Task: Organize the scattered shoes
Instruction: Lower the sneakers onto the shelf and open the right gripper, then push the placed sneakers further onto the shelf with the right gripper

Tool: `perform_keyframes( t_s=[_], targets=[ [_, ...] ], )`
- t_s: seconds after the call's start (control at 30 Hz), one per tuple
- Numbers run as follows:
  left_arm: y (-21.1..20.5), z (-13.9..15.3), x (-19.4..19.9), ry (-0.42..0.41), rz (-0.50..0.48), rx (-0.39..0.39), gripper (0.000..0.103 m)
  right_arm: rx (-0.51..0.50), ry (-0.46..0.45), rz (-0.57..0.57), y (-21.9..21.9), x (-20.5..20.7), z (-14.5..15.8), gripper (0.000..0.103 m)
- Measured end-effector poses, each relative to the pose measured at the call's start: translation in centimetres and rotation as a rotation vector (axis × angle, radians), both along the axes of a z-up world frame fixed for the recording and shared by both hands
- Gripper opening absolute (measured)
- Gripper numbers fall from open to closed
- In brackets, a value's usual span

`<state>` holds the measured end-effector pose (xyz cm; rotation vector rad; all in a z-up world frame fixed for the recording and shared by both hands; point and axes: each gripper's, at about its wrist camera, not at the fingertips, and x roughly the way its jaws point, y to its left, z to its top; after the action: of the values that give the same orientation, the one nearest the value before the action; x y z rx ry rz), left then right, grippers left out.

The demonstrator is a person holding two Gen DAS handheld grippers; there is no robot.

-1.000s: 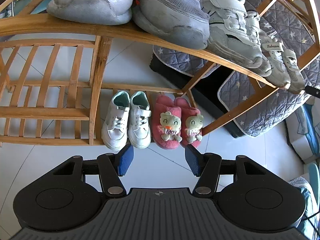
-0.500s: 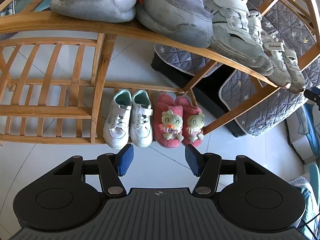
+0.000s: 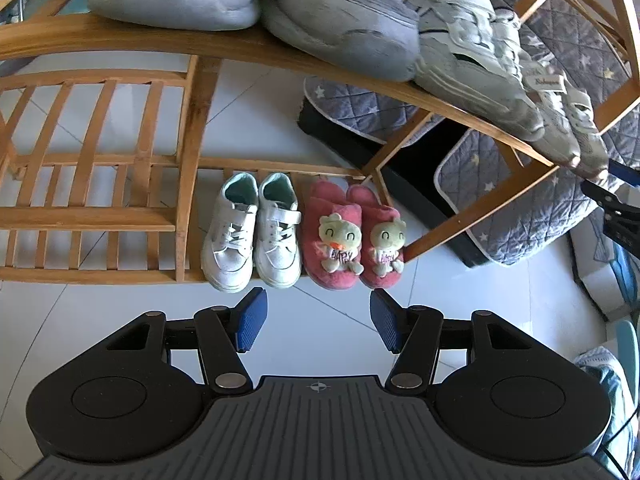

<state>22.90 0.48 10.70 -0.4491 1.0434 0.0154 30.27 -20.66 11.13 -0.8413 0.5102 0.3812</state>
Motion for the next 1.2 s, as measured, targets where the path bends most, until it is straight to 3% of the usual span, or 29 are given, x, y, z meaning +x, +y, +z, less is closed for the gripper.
perform_keyframes(
  t_s=[0.27,0.37,0.57,0.87,1.03,1.13,1.2],
  targets=[
    [1.0,-0.7,-0.3,0.002,-0.002,0.000,0.058,0.263,0.084,-0.032,-2.5,1.5,0.8,0.056],
    [0.9,-1.1,-0.5,0.005,0.018,-0.007,0.058,0.471,0.160,-0.085,-4.5,2.9,1.7,0.057],
    [2.0,-1.4,-0.9,0.007,0.022,-0.004,0.058,0.469,0.164,-0.083,-4.6,3.0,0.9,0.057],
    [4.6,-2.0,-1.7,0.006,0.029,-0.010,0.058,0.723,0.206,-0.150,-8.1,2.6,2.3,0.058],
    [5.9,-2.6,-2.3,0.008,0.022,-0.016,0.058,1.039,0.275,-0.290,-11.2,3.8,2.8,0.055],
    [6.6,-2.8,-2.8,0.004,0.005,-0.015,0.058,1.228,0.302,-0.314,-12.3,4.7,2.4,0.055],
    [7.3,-2.9,-3.1,0.005,0.007,-0.013,0.058,1.275,0.309,-0.325,-12.1,5.3,2.3,0.055]
  ],
)
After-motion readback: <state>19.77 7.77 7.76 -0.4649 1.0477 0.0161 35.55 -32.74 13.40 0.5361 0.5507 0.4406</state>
